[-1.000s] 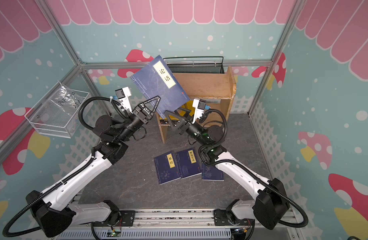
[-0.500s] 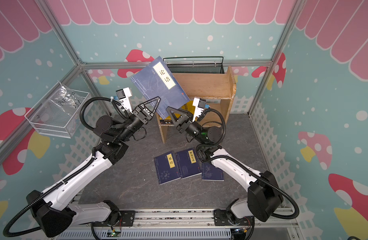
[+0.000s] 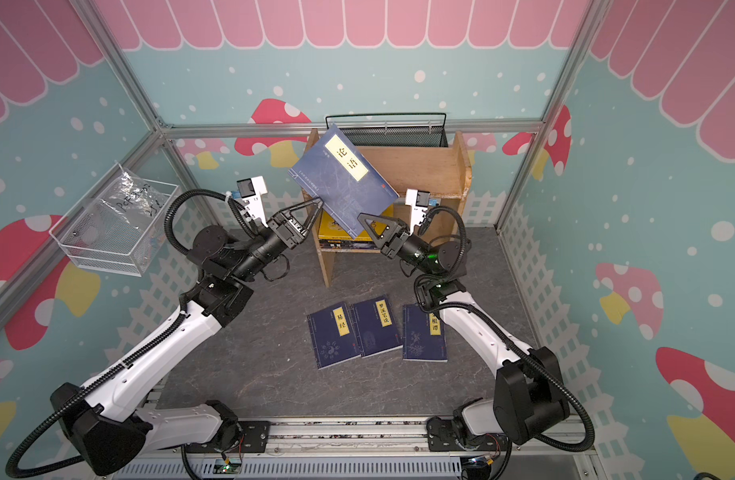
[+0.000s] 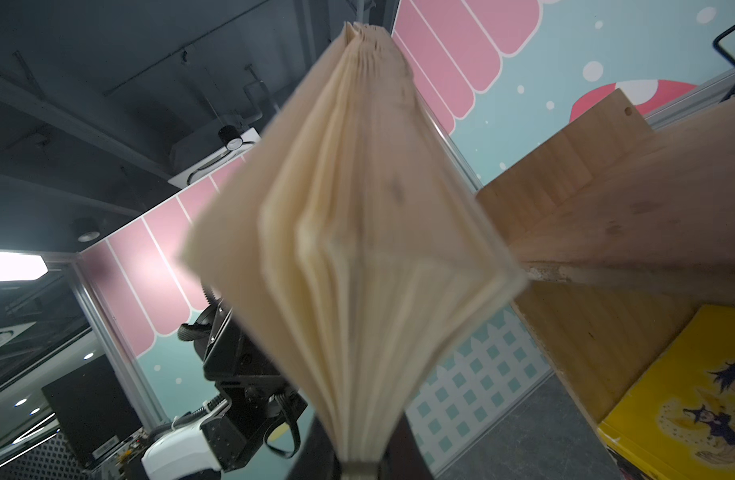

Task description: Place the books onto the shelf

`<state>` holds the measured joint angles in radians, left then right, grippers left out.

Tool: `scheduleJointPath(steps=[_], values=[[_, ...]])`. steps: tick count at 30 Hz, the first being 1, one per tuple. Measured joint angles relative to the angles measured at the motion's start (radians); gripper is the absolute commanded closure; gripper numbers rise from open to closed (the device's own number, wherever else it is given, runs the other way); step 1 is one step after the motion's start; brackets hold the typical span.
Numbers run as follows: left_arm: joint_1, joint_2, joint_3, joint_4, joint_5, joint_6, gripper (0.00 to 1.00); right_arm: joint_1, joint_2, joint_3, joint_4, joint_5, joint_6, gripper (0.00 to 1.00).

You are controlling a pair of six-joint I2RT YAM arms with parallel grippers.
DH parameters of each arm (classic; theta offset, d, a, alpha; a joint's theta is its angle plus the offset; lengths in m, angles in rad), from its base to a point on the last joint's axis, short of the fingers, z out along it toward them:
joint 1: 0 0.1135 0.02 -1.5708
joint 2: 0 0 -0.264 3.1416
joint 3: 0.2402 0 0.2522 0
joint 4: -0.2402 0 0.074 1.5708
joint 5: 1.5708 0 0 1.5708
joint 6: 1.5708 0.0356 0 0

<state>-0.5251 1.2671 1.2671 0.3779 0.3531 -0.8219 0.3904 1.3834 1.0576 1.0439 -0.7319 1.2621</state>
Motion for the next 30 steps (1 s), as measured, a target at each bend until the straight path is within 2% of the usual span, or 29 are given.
scheduleJointPath(steps=[4, 7, 10, 12, 18, 21, 23, 26, 28, 30], values=[[0.034, 0.007, 0.018, -0.009, 0.024, -0.004, 0.29, -0.034, -0.048, 0.000, -0.021, -0.111, 0.028, 0.97], [0.045, 0.014, 0.023, -0.014, 0.044, -0.006, 0.36, -0.058, -0.092, 0.000, -0.072, -0.161, 0.022, 0.97], [0.045, 0.014, 0.023, -0.014, 0.066, -0.010, 0.50, -0.078, -0.126, 0.001, -0.153, -0.189, -0.006, 0.96], [0.045, 0.014, 0.023, -0.010, 0.075, -0.012, 0.55, -0.086, -0.134, 0.006, -0.203, -0.205, -0.027, 0.97], [0.045, 0.014, 0.023, 0.018, 0.112, -0.027, 0.84, -0.096, -0.134, 0.036, -0.297, -0.232, -0.059, 0.95], [0.046, 0.015, 0.023, 0.040, 0.119, -0.047, 0.93, -0.098, -0.128, 0.052, -0.312, -0.230, -0.068, 0.85], [0.045, 0.016, 0.023, 0.060, 0.115, -0.059, 0.99, -0.101, -0.120, 0.066, -0.323, -0.222, -0.074, 0.68], [0.044, 0.028, 0.024, 0.084, 0.089, -0.077, 1.00, -0.106, -0.109, 0.095, -0.342, -0.165, -0.109, 0.46], [0.044, 0.045, 0.028, 0.101, 0.058, -0.099, 1.00, -0.109, -0.109, 0.109, -0.360, -0.114, -0.142, 0.39], [0.044, 0.071, 0.045, 0.115, 0.027, -0.120, 1.00, -0.109, -0.113, 0.116, -0.380, -0.060, -0.176, 0.38]])
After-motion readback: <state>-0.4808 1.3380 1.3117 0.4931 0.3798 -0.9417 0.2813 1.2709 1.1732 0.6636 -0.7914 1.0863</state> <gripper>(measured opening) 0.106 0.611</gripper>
